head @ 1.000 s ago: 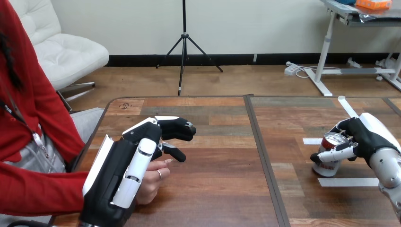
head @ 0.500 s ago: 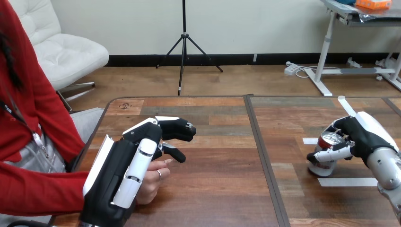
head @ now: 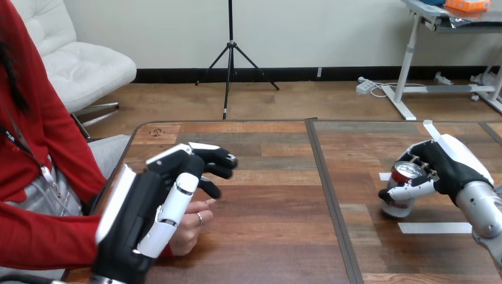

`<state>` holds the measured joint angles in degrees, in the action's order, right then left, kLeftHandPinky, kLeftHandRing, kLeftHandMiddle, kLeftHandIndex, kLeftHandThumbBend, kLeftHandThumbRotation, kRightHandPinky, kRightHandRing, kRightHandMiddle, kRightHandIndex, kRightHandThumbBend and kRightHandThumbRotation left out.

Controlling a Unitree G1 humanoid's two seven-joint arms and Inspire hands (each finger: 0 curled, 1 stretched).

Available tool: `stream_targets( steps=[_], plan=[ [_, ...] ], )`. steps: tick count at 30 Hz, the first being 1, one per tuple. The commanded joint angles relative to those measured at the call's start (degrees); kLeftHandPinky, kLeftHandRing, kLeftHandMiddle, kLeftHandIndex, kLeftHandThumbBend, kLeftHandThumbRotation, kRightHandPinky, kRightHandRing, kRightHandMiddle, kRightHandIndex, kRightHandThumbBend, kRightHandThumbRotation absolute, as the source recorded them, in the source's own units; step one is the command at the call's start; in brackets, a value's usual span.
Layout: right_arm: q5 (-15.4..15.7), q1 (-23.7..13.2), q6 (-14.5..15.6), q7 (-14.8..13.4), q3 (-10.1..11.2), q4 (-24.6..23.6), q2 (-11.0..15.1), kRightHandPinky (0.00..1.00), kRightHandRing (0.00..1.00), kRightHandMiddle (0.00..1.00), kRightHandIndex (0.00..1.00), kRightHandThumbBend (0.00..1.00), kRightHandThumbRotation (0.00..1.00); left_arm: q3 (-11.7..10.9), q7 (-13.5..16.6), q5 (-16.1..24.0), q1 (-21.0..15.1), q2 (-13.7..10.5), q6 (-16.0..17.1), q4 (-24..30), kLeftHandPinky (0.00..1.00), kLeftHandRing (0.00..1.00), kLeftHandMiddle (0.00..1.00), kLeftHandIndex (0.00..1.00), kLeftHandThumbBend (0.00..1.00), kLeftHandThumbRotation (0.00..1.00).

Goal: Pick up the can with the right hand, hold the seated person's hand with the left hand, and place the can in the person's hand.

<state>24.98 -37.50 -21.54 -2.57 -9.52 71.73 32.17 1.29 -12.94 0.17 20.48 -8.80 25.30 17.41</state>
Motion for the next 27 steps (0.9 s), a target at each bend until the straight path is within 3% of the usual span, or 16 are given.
stream_targets(
  steps=[1,5,10,22,27],
  plan=[
    [0.16,-1.92,-3.55,-1.38,-0.20,-4.67,3.10,0.45,0.44,0.49,0.49,0.75,0.00,-3.00,2.64,3.58,-4.53,-1.13,2.57,-0.02,0.49,0.61,0.63,0.58,0.30,0.78],
    [-0.06,-1.61,-4.65,-1.18,0.28,-6.01,3.58,0.44,0.44,0.49,0.49,0.74,0.00,-4.64,3.95,5.63,-5.17,-1.80,3.07,0.24,0.49,0.61,0.63,0.59,0.34,0.73],
    [-0.80,-1.10,-5.73,-0.41,1.03,-7.69,4.03,0.43,0.44,0.49,0.49,0.71,0.00,-6.10,4.47,6.31,-5.40,-2.66,2.29,1.63,0.50,0.62,0.64,0.64,0.48,0.62],
    [-2.19,0.65,-6.40,1.60,2.10,-13.31,4.87,0.43,0.45,0.51,0.49,0.66,0.00,-9.16,4.35,7.12,-6.14,-4.97,-0.56,4.74,0.56,0.71,0.72,0.72,0.75,0.51],
    [-2.24,1.37,-7.00,1.72,2.16,-15.38,5.10,0.44,0.46,0.52,0.49,0.67,0.00,-10.05,3.77,9.59,-7.00,-6.88,-2.12,5.45,0.57,0.75,0.77,0.75,0.86,0.47]
  ],
)
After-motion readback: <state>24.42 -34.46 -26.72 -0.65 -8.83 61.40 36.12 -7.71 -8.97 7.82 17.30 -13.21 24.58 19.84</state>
